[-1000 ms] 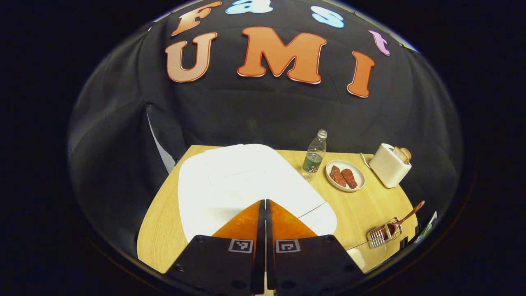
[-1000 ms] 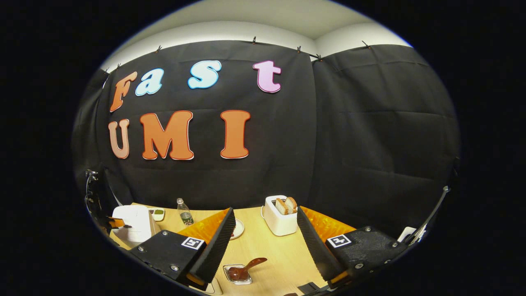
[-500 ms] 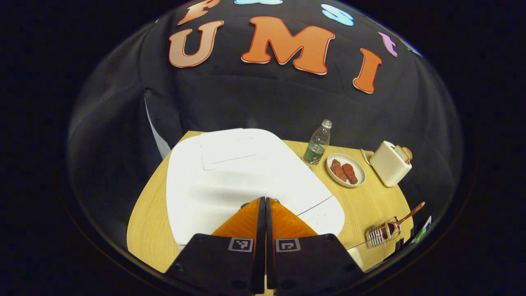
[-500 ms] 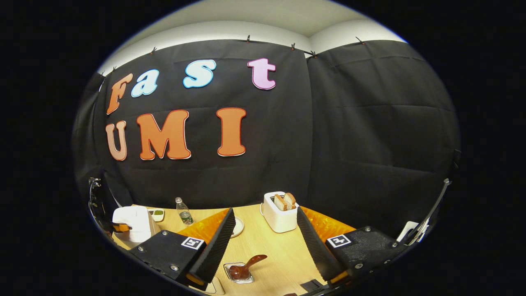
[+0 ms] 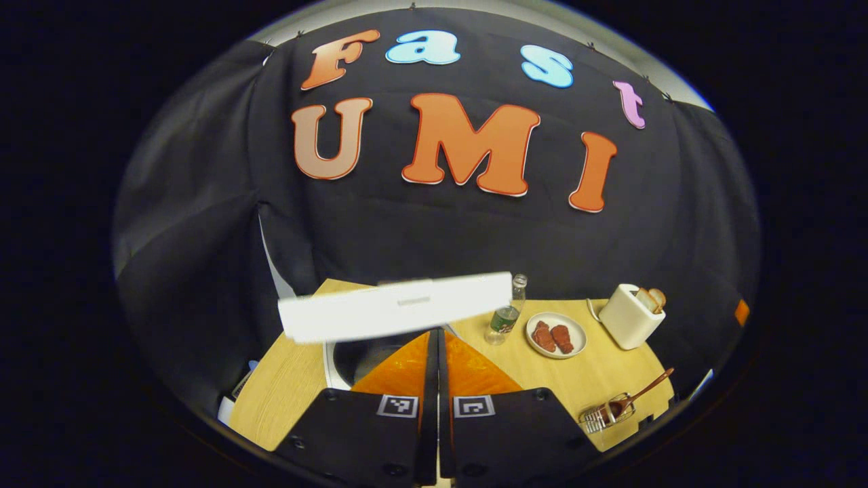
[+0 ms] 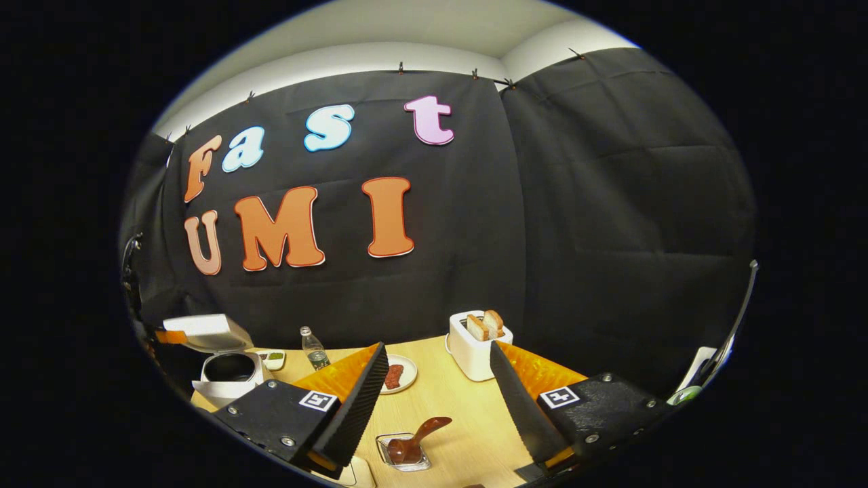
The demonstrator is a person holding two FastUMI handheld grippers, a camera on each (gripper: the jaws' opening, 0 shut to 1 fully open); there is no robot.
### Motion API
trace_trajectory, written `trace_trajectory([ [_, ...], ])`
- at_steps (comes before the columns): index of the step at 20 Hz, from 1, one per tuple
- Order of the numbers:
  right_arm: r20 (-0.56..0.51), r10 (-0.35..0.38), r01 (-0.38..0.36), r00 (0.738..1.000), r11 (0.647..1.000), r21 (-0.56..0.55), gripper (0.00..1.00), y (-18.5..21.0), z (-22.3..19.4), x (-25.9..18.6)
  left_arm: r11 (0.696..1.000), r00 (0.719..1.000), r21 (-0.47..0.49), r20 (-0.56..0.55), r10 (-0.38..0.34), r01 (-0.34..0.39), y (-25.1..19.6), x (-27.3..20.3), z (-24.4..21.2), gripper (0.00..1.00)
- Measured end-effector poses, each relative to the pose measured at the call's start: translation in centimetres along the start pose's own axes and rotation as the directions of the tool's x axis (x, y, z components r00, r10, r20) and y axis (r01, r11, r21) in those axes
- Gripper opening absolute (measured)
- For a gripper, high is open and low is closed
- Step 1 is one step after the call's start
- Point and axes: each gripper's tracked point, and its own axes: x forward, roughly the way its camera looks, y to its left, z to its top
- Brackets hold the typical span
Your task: Close the left gripper, press the button to open the rice cooker; take a wooden spoon from the chopstick holder with the right hand, scoop a spoonful of rice and pour it into the rice cooker, then put the wooden spoon back into the chopstick holder.
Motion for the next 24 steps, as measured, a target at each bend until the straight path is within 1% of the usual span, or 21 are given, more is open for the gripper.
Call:
trace_trajectory([
  [2,-0.05,0.009,-0.007,0.999,0.999,0.038,0.93,-1.8,-2.9,0.1,1.0,1.0,0.002,0.025,0.013,-0.013,0.2,-1.6,0.9,0.06],
  [3,-0.08,0.011,-0.006,0.997,0.999,0.054,0.98,-2.3,-4.6,0.1,1.0,0.999,-0.007,0.03,0.022,-0.021,0.3,-2.4,1.2,0.06],
  [4,-0.101,0.016,-0.009,0.995,0.998,0.069,0.98,-2.4,-5.9,0.6,0.999,0.999,-0.014,0.038,0.032,-0.031,0.5,-3.2,1.5,0.06],
  [5,-0.117,0.025,-0.015,0.993,0.996,0.086,0.93,-2.4,-7.0,1.0,0.999,0.998,-0.022,0.055,0.043,-0.041,0.7,-4.2,2.0,0.06],
  [7,-0.156,0.042,-0.023,0.987,0.992,0.124,0.94,-2.6,-9.6,1.4,0.997,0.993,-0.027,0.087,0.078,-0.076,1.5,-6.1,2.9,0.06],
  [9,-0.179,0.059,-0.031,0.982,0.987,0.155,0.94,-2.7,-11.6,1.9,0.992,0.985,-0.025,0.119,0.122,-0.12,2.6,-8.4,4.0,0.05],
  [10,-0.188,0.068,-0.035,0.98,0.985,0.17,1.0,-2.6,-12.4,2.2,0.991,0.982,-0.024,0.133,0.136,-0.134,3.0,-9.5,4.4,0.05],
  [11,-0.206,0.083,-0.043,0.975,0.981,0.191,0.95,-2.5,-13.6,2.4,0.989,0.977,-0.029,0.148,0.151,-0.148,3.2,-10.6,4.7,0.06],
  [13,-0.23,0.118,-0.064,0.966,0.971,0.229,0.95,-1.8,-14.9,2.9,0.983,0.965,-0.045,0.185,0.186,-0.181,4.0,-12.4,5.8,0.06],
  [15,-0.255,0.141,-0.077,0.957,0.967,0.244,0.95,-1.3,-16.5,3.3,0.97,0.945,-0.06,0.223,0.241,-0.234,5.5,-14.4,6.7,0.06],
  [16,-0.27,0.155,-0.086,0.95,0.964,0.25,0.95,-0.9,-17.1,3.4,0.966,0.936,-0.064,0.239,0.258,-0.249,5.9,-15.6,7.0,0.13],
  [17,-0.28,0.167,-0.094,0.945,0.962,0.257,0.94,-0.6,-17.6,3.8,0.963,0.93,-0.067,0.247,0.271,-0.263,6.2,-16.6,7.0,0.18],
  [19,-0.303,0.192,-0.108,0.934,0.956,0.273,0.95,0.0,-18.6,4.3,0.951,0.913,-0.071,0.265,0.309,-0.301,7.2,-18.3,7.4,0.17],
  [20,-0.311,0.201,-0.111,0.929,0.952,0.284,0.93,0.2,-19.1,4.6,0.946,0.906,-0.063,0.273,0.323,-0.318,7.6,-18.9,7.6,0.2],
  [21,-0.316,0.211,-0.114,0.925,0.948,0.297,0.93,0.4,-19.5,4.8,0.938,0.897,-0.049,0.282,0.341,-0.342,8.1,-19.8,7.7,0.27],
  [23,-0.33,0.227,-0.115,0.916,0.938,0.327,0.88,0.6,-20.2,5.2,0.924,0.878,-0.028,0.302,0.372,-0.381,9.1,-21.2,8.0,0.29],
  [24,-0.333,0.236,-0.12,0.913,0.934,0.336,0.86,0.7,-20.4,5.5,0.918,0.87,-0.025,0.31,0.383,-0.396,9.3,-21.9,8.1,0.42],
])
